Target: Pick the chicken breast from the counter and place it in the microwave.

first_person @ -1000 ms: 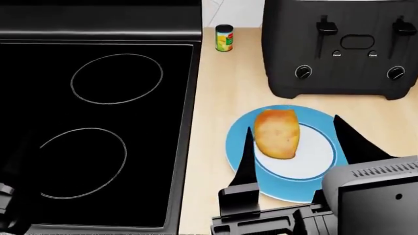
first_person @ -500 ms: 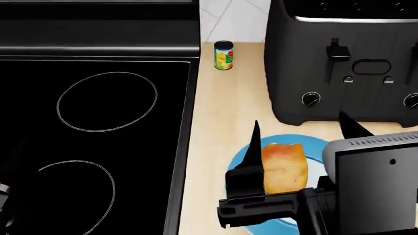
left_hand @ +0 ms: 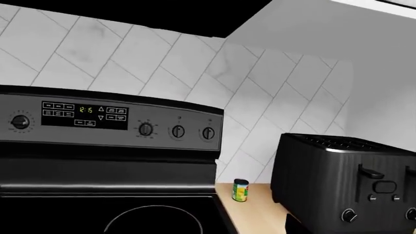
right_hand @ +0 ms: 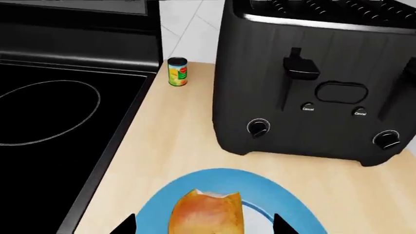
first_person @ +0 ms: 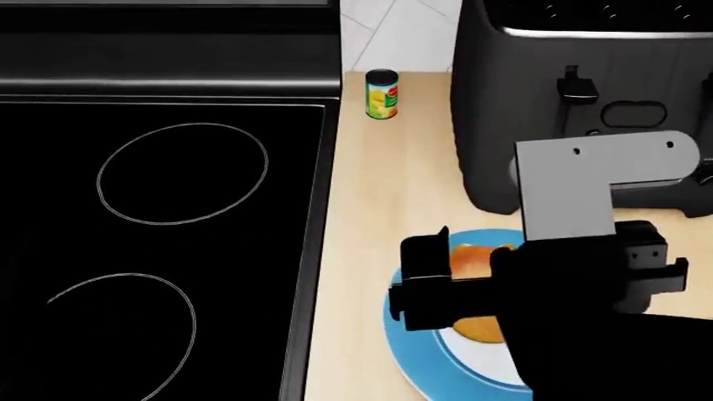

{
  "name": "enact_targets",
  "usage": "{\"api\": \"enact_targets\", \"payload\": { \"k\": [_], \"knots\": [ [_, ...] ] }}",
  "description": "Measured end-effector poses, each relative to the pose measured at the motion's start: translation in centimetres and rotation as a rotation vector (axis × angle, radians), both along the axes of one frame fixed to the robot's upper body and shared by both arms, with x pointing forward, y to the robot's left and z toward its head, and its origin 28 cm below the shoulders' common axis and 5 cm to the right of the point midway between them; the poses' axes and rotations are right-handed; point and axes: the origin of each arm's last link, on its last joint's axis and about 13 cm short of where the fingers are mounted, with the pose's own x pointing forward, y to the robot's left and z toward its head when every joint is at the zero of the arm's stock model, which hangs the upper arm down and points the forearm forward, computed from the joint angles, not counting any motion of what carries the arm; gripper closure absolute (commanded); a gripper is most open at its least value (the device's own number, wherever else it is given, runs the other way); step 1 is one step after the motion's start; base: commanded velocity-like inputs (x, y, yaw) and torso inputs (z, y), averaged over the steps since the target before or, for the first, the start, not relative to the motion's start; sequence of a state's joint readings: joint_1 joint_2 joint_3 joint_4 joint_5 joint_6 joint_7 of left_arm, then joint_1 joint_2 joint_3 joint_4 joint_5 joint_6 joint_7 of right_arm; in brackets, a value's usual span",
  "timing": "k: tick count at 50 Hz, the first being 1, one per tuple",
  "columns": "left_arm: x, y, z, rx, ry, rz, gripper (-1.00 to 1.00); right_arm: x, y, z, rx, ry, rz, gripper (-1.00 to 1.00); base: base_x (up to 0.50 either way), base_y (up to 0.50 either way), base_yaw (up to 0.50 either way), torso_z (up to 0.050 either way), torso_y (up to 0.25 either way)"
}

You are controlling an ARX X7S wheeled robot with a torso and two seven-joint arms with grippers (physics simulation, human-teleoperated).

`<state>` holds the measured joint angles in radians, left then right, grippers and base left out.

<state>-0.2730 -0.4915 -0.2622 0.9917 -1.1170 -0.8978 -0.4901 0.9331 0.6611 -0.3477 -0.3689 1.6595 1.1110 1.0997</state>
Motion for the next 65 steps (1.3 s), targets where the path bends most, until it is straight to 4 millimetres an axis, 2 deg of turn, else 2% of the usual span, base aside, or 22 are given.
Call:
{"api": "enact_targets", "payload": {
  "k": [10, 20, 57, 58, 65],
  "knots": [
    [0.0, 0.0, 0.5, -0.014, -0.023, 0.019, -1.0, 2.6, -0.3, -1.3, -0.01, 0.09, -0.03, -1.0, 0.0, 0.0, 0.0, 0.0, 0.0],
    [-0.2, -0.1, 0.7, -0.022, -0.033, 0.025, -1.0, 4.2, -0.1, -2.6, -0.025, 0.149, -0.029, -1.0, 0.0, 0.0, 0.0, 0.0, 0.0],
    [-0.6, -0.3, 0.8, -0.043, -0.042, 0.022, -1.0, 5.6, 0.4, -5.4, -0.055, 0.221, -0.018, -1.0, 0.0, 0.0, 0.0, 0.0, 0.0],
    [-0.6, -0.3, 0.8, -0.043, -0.042, 0.022, -1.0, 5.6, 0.4, -5.4, -0.054, 0.22, -0.018, 1.0, 0.0, 0.0, 0.0, 0.0, 0.0],
    [-0.7, -0.3, 0.8, -0.045, -0.04, 0.022, -1.0, 5.6, 0.4, -5.4, -0.043, 0.219, -0.031, 1.0, 0.0, 0.0, 0.0, 0.0, 0.0]
  ]
}}
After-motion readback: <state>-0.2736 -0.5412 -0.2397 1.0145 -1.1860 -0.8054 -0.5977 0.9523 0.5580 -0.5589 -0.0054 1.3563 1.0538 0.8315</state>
